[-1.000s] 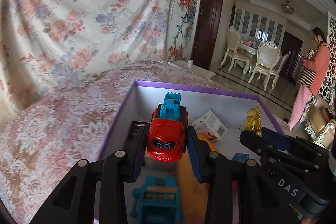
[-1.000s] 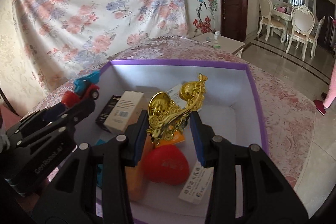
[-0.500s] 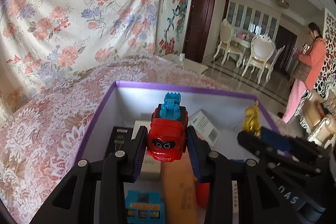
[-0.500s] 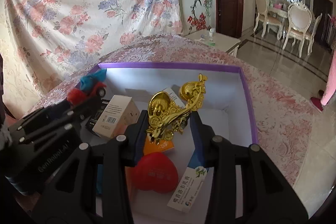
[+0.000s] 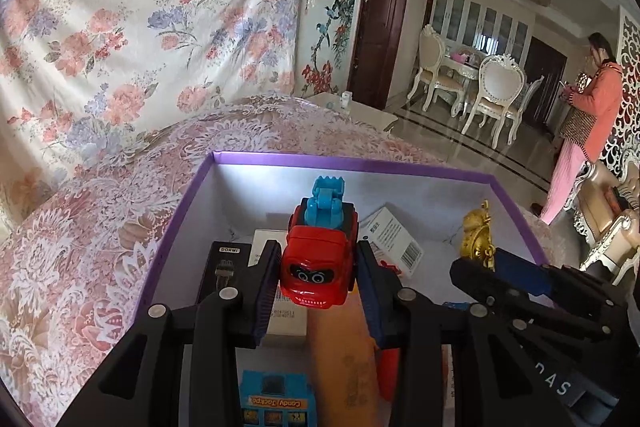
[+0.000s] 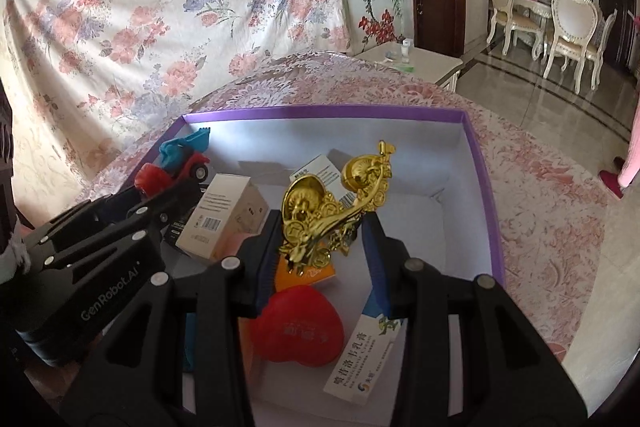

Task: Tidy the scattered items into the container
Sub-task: 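Carry the toy truck and gold ornament over the purple box, then open both tools to drop the toy truck and gold ornament into the purple box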

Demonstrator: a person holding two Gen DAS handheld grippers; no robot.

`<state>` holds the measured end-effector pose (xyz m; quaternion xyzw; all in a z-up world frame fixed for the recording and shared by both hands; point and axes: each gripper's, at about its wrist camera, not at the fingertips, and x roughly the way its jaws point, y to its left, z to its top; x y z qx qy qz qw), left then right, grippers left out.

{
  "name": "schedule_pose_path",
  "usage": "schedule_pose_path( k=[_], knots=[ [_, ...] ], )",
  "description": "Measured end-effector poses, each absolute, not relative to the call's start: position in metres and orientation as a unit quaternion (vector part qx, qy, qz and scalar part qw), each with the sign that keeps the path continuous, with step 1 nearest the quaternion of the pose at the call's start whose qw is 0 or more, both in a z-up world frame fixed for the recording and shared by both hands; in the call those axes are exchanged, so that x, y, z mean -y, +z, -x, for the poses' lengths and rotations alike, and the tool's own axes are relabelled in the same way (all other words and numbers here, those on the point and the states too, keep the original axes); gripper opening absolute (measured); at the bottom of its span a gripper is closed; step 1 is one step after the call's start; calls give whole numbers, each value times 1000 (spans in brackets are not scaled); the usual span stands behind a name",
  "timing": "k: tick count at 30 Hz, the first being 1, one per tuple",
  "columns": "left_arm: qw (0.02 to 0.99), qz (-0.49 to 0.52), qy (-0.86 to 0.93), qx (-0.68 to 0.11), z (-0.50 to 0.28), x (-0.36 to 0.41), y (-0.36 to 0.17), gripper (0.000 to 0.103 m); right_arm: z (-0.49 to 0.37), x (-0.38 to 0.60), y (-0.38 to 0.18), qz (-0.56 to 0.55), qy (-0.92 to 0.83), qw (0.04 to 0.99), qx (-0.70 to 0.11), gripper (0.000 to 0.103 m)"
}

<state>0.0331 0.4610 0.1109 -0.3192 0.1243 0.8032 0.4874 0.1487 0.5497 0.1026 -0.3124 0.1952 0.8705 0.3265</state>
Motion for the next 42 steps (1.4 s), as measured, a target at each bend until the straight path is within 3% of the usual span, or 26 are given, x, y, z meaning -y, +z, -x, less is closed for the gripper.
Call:
schedule_pose_path(
  k=[42],
  knots=[
    [505,372,761,-167,-32,-477,99,38,-142,-548,100,346,854,342,-184,43]
  ],
)
